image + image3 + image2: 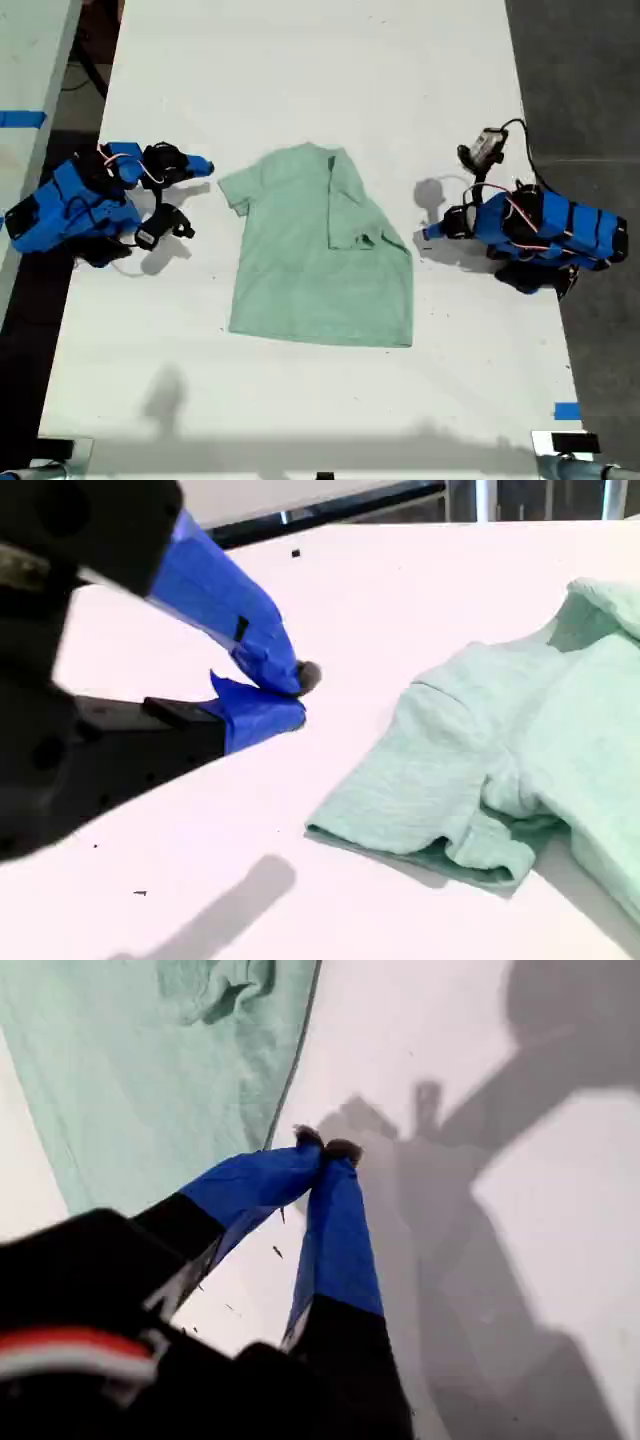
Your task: Fold t shirt
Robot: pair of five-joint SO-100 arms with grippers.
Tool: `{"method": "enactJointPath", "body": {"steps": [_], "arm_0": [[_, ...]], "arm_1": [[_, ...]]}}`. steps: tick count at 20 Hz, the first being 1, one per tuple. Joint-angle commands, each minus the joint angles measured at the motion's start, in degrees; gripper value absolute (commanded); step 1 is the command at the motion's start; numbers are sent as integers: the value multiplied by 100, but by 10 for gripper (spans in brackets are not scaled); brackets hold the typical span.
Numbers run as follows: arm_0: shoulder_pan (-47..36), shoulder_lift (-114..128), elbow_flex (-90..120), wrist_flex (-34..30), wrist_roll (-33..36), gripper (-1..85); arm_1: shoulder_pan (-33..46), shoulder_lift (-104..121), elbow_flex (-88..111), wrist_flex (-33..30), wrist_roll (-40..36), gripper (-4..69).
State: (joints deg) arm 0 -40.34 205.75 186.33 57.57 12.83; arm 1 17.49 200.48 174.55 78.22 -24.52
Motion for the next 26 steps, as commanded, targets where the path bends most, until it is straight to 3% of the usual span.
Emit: {"method": "enactJointPath", "body": {"steps": [1, 10, 12, 14, 16, 18, 19, 22, 26], "arm_0": [[229, 35, 237, 26, -272, -3], [255, 35, 237, -35, -264, -3], [483, 26, 18, -800, 325, -3], [527, -158, -756, -984, 220, -3], [264, -2188, -2285, -571, 264, -3], [44, -4860, -4131, 290, 615, -3], [97, -5713, -4772, 475, 835, 50], [62, -6627, -5054, 88, 1178, 136], [-448, -7233, -4887, -211, 1723, 156]], "arm_1": [[-246, 53, 272, 0, 290, 7], [-229, 53, 272, 0, 281, 7], [-202, 53, 272, 0, 281, 7], [-167, 53, 272, 0, 272, 7], [-132, 53, 272, 0, 281, 7], [-141, 53, 272, 0, 272, 7], [-149, 53, 272, 0, 281, 7], [-176, 53, 272, 0, 290, 6], [-167, 53, 272, 0, 264, 6]]}}
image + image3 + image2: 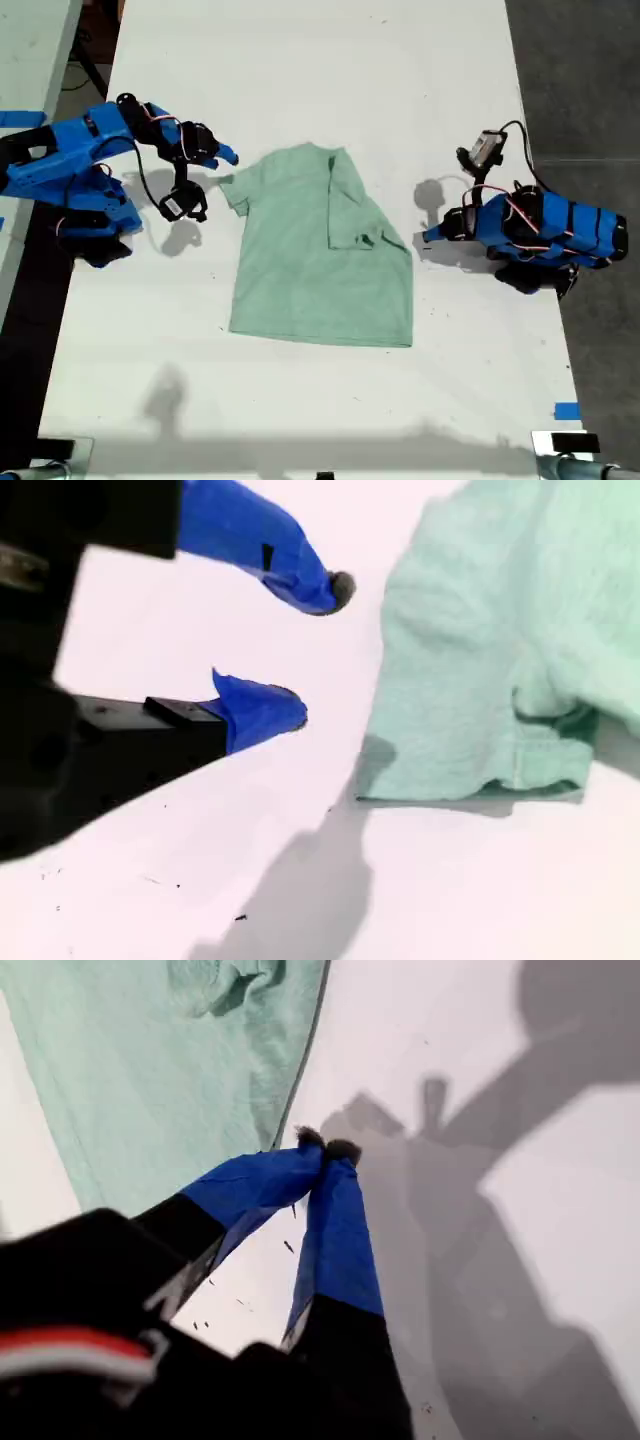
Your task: Fold t shirt
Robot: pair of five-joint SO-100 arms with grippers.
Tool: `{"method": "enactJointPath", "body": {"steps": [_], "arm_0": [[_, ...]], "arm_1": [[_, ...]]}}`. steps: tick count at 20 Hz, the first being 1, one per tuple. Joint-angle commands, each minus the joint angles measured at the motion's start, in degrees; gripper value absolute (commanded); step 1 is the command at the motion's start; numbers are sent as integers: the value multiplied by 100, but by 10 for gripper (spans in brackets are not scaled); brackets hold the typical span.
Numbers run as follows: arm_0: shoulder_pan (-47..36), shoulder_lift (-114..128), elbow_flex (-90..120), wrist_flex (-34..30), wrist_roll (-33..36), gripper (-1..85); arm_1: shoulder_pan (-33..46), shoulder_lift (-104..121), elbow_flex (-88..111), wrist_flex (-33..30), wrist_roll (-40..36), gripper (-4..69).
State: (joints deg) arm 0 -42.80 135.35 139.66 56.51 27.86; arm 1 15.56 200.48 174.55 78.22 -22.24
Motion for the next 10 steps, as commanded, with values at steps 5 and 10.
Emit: {"method": "enactJointPath", "body": {"steps": [5, 10], "arm_0": [[-325, -2092, -439, -905, 598, 160], [62, -3920, -1204, -967, 492, 24]], "arm_1": [[18, 53, 272, 0, 44, 6], [26, 53, 272, 0, 26, 6]]}}
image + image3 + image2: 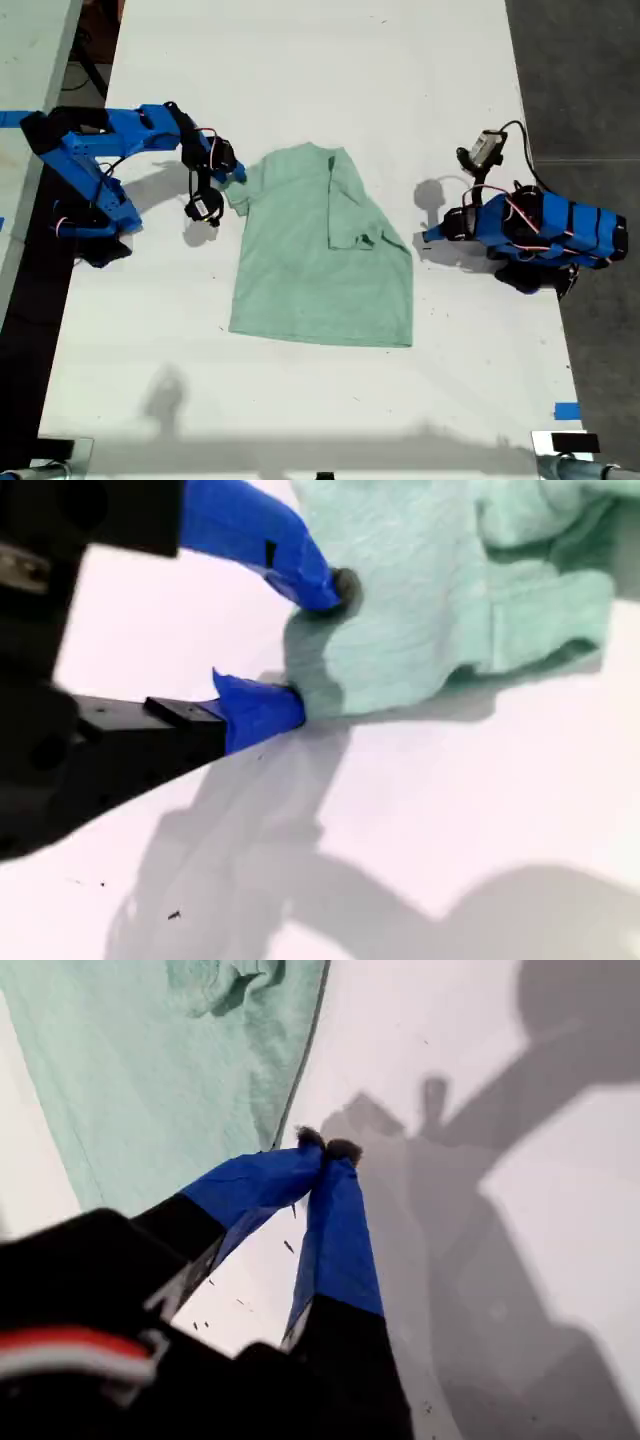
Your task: Fold t shirt
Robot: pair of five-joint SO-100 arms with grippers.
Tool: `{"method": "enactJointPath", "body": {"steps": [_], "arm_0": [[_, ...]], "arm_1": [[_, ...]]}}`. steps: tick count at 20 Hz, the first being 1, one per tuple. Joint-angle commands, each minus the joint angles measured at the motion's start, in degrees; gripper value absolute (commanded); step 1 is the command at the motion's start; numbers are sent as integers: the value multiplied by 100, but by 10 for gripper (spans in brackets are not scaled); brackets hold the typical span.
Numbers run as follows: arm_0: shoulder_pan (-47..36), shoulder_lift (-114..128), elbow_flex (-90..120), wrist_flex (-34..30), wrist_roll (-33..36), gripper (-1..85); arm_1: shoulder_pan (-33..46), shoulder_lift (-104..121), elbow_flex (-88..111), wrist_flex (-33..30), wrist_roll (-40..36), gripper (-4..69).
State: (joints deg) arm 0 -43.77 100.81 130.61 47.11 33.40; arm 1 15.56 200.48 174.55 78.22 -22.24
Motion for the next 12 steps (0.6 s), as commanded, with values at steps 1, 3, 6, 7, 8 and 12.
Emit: {"method": "enactJointPath", "body": {"steps": [1, 3, 6, 7, 8, 12], "arm_0": [[211, -589, -431, 35, -123, -3], [299, -844, -940, 536, -193, -3], [439, -923, -1942, 1494, -220, -3], [492, -896, -2303, 1740, -220, -3], [571, -879, -2681, 1951, -237, -3], [1125, -967, -4228, 2276, -369, -3]], "arm_1": [[26, 53, 272, 0, 26, 6], [18, 53, 272, 0, 35, 6], [18, 53, 272, 0, 35, 6], [18, 53, 272, 0, 35, 6], [18, 53, 272, 0, 35, 6], [18, 53, 272, 0, 26, 6]]}}
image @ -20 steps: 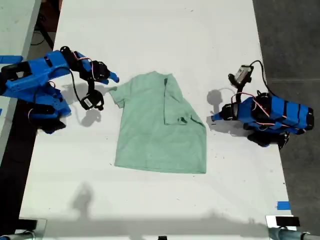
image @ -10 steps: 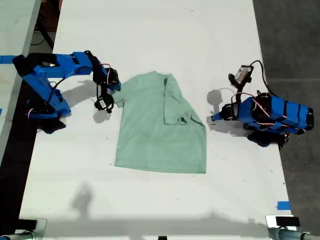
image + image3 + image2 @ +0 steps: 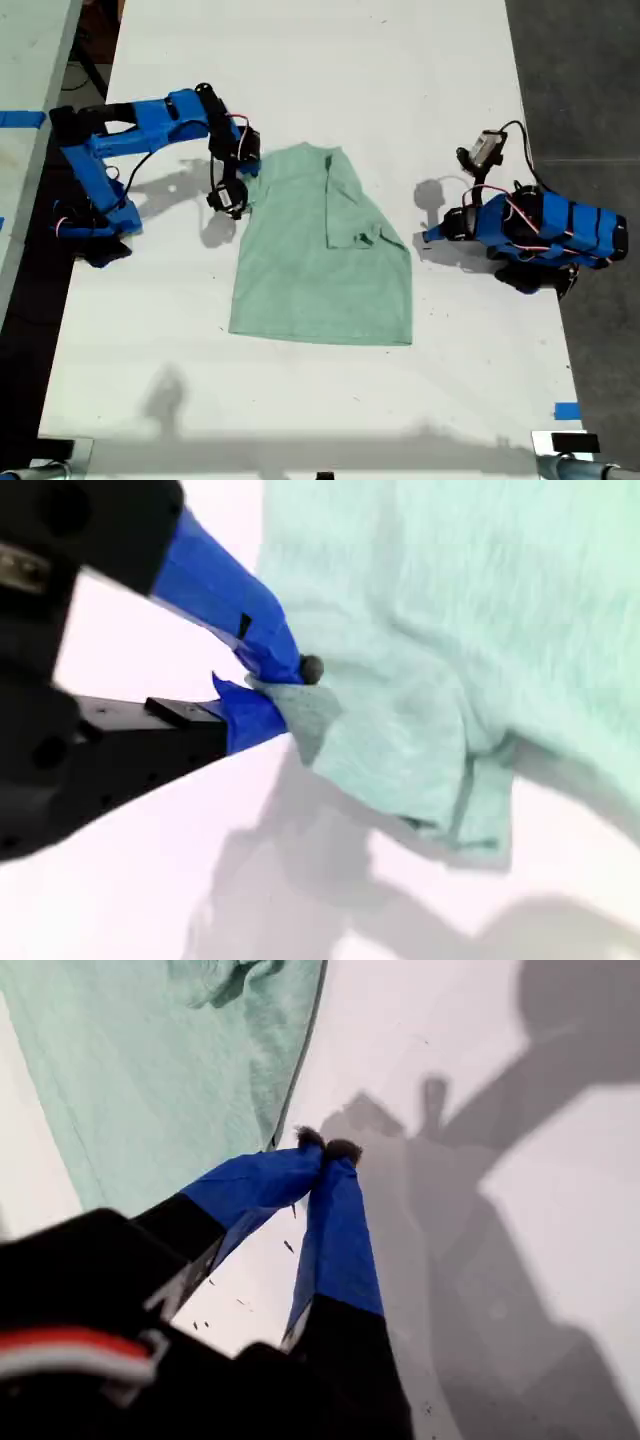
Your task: Fold t shirt
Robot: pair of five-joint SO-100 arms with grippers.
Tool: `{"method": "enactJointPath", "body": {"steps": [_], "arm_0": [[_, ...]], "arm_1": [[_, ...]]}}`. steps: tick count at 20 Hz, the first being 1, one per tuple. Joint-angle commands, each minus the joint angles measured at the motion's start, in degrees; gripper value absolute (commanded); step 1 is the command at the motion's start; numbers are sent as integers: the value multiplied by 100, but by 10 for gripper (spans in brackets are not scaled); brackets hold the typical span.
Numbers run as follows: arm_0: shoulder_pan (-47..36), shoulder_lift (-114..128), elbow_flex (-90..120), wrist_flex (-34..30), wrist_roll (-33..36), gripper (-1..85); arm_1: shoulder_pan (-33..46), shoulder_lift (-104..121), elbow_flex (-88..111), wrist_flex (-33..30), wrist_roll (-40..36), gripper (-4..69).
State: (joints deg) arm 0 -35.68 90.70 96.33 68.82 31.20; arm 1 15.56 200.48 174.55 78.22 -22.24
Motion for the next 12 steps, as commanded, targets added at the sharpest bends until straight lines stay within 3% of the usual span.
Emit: {"method": "enactJointPath", "body": {"steps": [1, 10, 11, 12], "arm_0": [[457, 9, -1134, 88, -229, -3], [1802, -1635, -3691, -519, -606, 16], [1890, -1907, -3700, -606, -642, 112], [1916, -2224, -3814, -615, -694, 267]], "arm_1": [[18, 53, 272, 0, 26, 6], [18, 53, 272, 0, 0, 6], [18, 53, 272, 0, 0, 6], [18, 53, 272, 0, 0, 6]]}}
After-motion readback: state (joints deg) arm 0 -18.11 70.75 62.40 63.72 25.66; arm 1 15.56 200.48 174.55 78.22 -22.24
